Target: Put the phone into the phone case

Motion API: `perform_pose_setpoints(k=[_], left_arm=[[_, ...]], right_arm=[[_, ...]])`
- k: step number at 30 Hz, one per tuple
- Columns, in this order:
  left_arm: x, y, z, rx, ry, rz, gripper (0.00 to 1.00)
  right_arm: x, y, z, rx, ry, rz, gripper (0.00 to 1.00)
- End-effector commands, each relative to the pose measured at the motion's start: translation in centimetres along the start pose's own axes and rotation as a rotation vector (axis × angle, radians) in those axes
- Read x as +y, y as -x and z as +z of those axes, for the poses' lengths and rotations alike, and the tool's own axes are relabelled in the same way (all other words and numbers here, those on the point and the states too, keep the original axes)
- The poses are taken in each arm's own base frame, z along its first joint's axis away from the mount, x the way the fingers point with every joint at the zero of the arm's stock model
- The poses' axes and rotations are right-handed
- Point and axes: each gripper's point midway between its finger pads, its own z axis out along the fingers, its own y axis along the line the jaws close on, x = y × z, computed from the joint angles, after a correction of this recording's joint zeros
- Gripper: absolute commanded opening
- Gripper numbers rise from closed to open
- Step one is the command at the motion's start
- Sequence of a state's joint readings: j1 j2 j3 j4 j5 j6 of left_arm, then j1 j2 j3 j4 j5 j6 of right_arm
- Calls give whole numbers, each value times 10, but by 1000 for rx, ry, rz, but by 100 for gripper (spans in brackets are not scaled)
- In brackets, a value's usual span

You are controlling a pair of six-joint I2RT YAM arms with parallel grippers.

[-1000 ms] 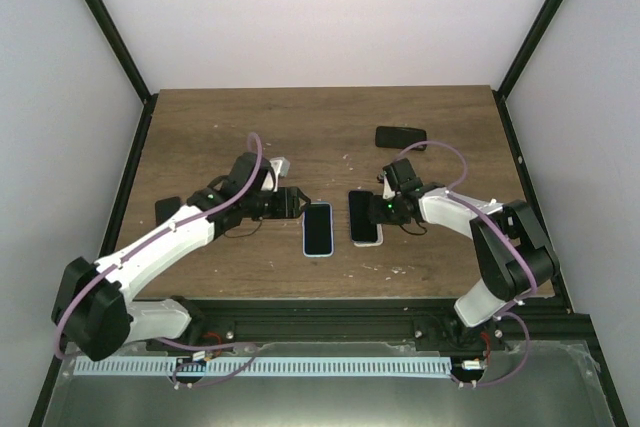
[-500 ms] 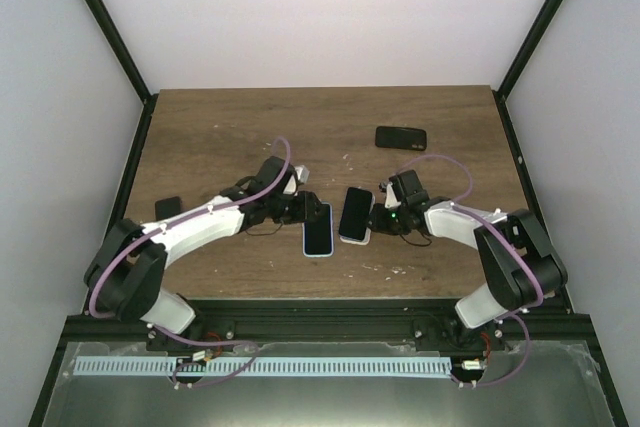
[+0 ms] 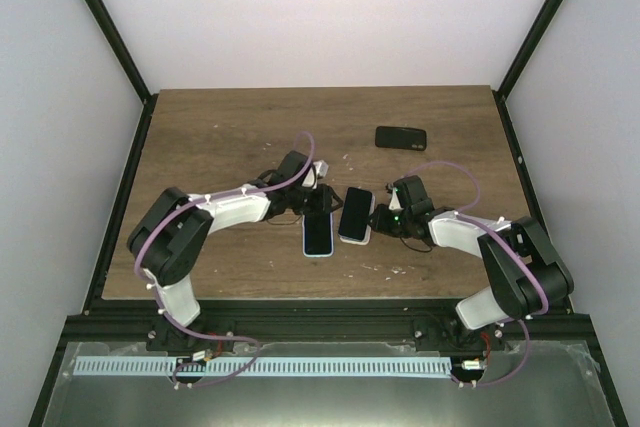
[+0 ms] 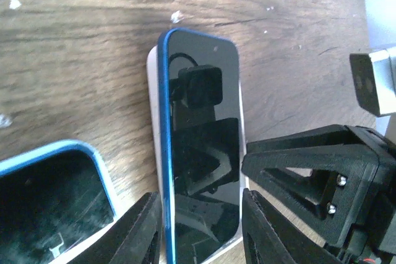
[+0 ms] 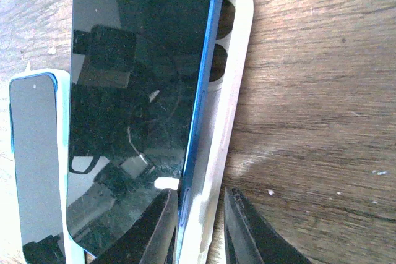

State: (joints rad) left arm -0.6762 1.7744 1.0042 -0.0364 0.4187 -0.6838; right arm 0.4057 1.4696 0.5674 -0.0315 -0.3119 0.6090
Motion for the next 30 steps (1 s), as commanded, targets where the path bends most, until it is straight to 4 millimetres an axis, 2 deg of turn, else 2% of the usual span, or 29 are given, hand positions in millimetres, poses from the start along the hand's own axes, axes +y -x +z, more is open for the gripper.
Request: perform_pose_setpoints(k=[1,8,17,21,26,30], left_arm=[[-14,10,10,-5,-56,24,38],[-6,4,28,47,-60,4,37],[3,-10,40,89,-55,-28,34],[3,-15,44,105,-50,-30,28],[2,-18,46,112,-44,-35,14],[-4,-23,49,124,-50,-31,9]], right_arm=[[6,15,-7,-64,27,9,22],[4,16,-2,-59,52,22,19],[2,10,5,-32,75,45,18],[-1,5,7,-24,72,64,19],[-2,-2,8,-15,93,83,18],[-1,-3,8,-17,105,87,18]])
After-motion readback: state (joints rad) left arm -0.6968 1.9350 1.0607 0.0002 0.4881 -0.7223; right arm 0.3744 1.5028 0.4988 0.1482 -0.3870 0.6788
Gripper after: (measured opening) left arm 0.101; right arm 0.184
